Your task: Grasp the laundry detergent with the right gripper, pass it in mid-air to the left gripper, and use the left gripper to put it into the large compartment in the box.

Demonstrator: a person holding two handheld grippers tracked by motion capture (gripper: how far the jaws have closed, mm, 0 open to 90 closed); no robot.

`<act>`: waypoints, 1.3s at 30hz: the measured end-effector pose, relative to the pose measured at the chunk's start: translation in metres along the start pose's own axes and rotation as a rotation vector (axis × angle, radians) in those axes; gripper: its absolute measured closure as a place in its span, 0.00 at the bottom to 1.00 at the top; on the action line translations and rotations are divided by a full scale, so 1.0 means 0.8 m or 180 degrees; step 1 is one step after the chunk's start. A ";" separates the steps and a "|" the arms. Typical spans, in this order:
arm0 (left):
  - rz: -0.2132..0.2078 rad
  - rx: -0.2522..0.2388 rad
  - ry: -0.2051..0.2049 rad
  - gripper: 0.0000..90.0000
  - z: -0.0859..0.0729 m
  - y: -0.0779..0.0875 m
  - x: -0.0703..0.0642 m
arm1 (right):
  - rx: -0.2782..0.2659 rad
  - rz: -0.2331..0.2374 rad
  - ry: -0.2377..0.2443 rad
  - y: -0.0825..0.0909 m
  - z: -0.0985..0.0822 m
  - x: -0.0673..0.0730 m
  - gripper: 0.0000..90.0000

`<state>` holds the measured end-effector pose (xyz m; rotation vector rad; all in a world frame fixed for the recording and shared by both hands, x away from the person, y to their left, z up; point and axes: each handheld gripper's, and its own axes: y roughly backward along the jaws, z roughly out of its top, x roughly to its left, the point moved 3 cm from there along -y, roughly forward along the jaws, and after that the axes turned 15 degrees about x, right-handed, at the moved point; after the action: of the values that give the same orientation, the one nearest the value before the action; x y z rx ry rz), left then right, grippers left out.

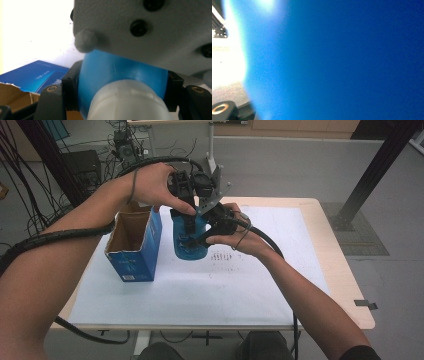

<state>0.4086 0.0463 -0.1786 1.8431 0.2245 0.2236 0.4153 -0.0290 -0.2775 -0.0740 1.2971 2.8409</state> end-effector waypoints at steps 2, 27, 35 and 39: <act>-0.0004 -0.0009 0.0001 0.39 0.000 -0.001 0.000 | -0.0004 0.0005 -0.0009 0.000 0.000 0.000 0.49; -0.0085 0.0031 0.0033 0.40 0.002 0.000 0.001 | -0.0058 0.0129 -0.0032 -0.002 -0.001 0.000 0.48; -0.0098 0.0009 0.0062 0.40 0.001 0.001 0.003 | -0.0090 0.0152 -0.0037 -0.003 -0.001 -0.002 0.47; -0.0102 0.0004 0.0063 0.40 0.001 0.001 0.003 | -0.0097 0.0143 -0.0033 -0.002 -0.001 -0.002 0.47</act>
<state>0.4109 0.0458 -0.1778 1.8380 0.2677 0.2196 0.4173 -0.0288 -0.2795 -0.0308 1.2698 2.8948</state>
